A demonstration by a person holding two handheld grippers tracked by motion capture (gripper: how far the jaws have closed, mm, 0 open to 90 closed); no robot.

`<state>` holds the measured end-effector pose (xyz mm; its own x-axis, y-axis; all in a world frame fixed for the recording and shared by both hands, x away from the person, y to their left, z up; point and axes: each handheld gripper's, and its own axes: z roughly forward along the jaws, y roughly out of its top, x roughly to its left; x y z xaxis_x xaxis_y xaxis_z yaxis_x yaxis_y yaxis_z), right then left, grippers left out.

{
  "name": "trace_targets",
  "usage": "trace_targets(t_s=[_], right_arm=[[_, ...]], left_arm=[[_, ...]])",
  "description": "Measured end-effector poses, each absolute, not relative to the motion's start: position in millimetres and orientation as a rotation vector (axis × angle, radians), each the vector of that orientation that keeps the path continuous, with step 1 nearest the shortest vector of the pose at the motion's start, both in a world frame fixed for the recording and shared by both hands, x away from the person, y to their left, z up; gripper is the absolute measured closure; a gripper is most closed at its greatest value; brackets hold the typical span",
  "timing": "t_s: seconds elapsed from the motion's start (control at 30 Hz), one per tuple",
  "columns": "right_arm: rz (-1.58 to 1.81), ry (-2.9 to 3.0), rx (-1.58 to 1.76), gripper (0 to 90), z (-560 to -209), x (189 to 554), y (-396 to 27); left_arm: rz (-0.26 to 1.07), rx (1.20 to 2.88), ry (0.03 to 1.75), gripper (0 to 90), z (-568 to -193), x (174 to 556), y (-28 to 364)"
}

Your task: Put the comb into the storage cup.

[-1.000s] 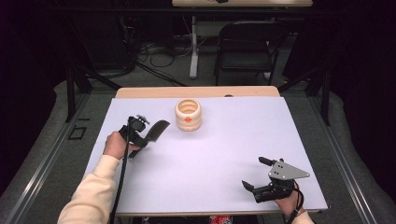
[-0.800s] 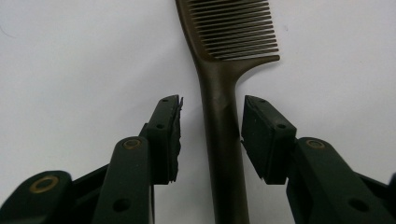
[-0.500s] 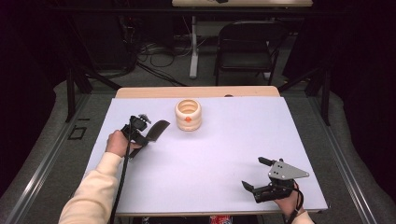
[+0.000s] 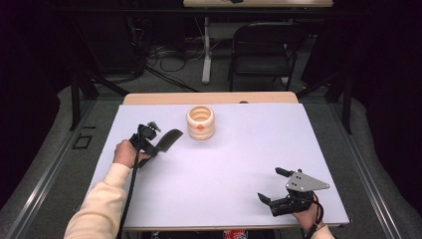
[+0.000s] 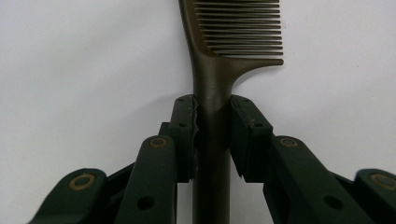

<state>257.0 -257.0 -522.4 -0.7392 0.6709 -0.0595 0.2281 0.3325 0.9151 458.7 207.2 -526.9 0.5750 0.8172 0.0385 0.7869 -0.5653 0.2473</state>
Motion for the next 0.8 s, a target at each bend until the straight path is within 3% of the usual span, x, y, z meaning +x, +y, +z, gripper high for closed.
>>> trace_targets(t_s=[0.8], right_arm=[[1.385, 2.172, 0.791, 0.0, -522, 257, -257]], left_arm=[[0.264, 2.457, 1.317, 72.2, -512, 443, 218]])
